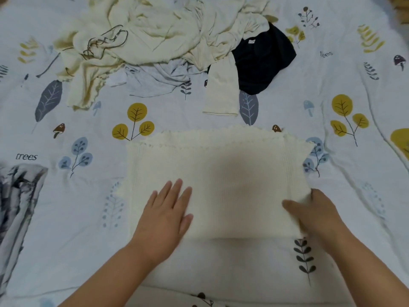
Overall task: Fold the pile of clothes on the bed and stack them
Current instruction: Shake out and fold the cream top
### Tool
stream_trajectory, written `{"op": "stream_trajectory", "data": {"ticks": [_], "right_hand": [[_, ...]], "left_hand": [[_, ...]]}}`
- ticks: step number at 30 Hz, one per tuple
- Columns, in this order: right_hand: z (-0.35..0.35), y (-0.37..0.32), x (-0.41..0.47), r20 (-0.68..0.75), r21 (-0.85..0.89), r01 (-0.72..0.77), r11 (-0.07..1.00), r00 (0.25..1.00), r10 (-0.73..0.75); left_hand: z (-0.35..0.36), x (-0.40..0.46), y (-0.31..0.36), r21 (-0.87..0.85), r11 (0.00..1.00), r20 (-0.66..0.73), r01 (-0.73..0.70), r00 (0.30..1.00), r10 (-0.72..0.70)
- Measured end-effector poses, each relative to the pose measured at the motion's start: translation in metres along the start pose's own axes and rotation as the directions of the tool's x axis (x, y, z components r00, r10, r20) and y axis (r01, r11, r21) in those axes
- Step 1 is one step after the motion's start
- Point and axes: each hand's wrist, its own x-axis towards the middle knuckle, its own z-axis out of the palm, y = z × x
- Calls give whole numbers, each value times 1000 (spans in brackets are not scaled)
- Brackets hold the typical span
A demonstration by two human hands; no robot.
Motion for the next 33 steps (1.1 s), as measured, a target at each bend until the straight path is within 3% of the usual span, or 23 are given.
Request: {"op": "stream_trajectory", "data": {"ticks": [4,7,10,12,14,17,19,21,25,28,30,32,33], "right_hand": [[-6,-19,-17,-6,142,95,985,995,-96],[1,-45,-39,-99,57,253,966,964,-247],[19,-73,-68,-181,-84,375,923,905,-384],[37,-93,-90,-181,-153,418,895,879,-442],[59,-109,-112,-171,-211,474,855,843,-510],[98,-121,-134,-81,-334,546,769,796,-600],[126,-123,-141,3,-424,567,706,780,-626],[151,-123,-145,71,-486,590,645,762,-644],[180,-120,-149,235,-494,663,563,725,-647],[179,-120,-151,291,-271,697,664,717,-634],[167,-121,-143,99,-195,669,717,741,-664],[153,-120,-124,-119,-266,558,786,790,-601],[148,-119,-115,-135,-336,457,823,842,-523]], "left_hand": [[1,3,-13,-149,988,-51,-38,998,30],[-12,3,-19,-402,916,-120,6,991,-59],[-32,4,-25,-629,773,-127,83,970,-207],[-48,3,-30,-788,606,-82,111,956,-282],[-64,3,-34,-924,364,9,120,956,-292],[-83,8,-45,-987,49,139,155,962,-236],[-89,13,-57,-978,-72,206,195,958,-201],[-90,14,-65,-973,-21,229,228,960,-161],[-77,18,-74,-935,264,179,236,958,-224],[-70,21,-82,-950,258,109,177,960,-258],[-61,24,-87,-909,373,40,187,929,-368],[-49,27,-88,-751,571,-48,331,835,-548],[-45,27,-84,-673,624,-88,396,795,-600]]}}
